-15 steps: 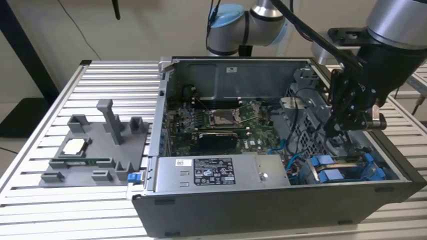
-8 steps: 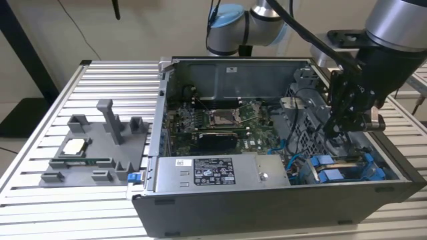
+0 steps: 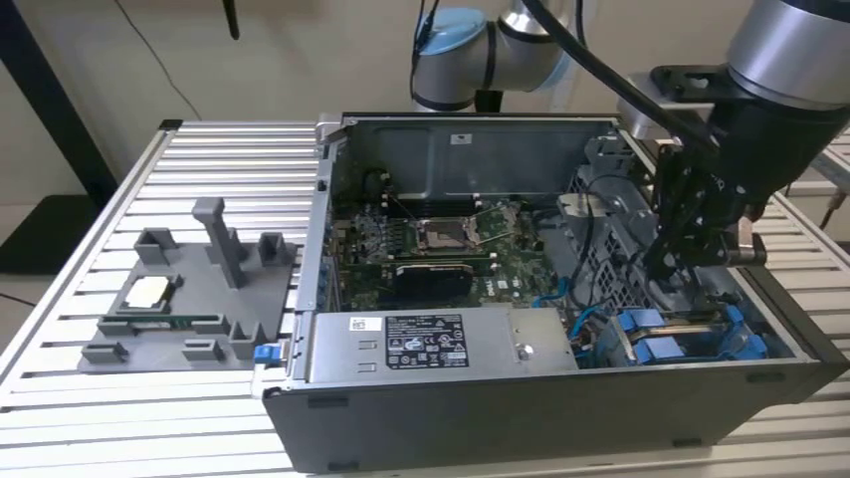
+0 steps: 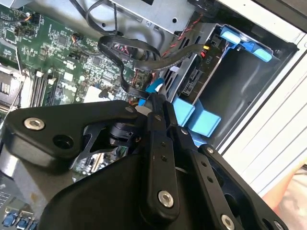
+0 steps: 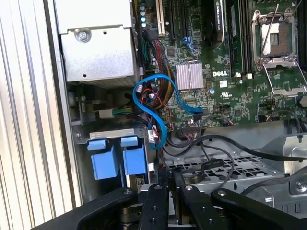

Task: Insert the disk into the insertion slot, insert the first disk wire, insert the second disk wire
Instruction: 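Insert the second disk wire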

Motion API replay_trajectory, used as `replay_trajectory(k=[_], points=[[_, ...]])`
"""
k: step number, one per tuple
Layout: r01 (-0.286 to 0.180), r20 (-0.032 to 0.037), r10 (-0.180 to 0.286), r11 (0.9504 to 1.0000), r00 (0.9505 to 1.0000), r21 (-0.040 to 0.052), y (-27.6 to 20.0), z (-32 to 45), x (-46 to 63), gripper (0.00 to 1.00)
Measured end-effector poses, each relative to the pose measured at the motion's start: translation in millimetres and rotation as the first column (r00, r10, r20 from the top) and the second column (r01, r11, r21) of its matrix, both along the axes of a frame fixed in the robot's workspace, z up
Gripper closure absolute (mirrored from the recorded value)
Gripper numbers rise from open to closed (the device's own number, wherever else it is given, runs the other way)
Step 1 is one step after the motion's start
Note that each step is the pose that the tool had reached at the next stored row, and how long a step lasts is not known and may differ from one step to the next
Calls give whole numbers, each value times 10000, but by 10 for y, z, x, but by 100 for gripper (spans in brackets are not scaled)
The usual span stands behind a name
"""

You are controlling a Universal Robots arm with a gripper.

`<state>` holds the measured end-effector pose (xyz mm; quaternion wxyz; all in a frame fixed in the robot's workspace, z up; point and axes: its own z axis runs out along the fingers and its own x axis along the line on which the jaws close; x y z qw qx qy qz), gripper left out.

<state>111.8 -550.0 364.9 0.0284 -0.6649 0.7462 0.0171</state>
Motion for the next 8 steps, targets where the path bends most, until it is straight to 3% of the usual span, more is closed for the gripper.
replay_trajectory(k=[8], points=[[-68,1,68,10000,10000,0,-175,-5,0,84]])
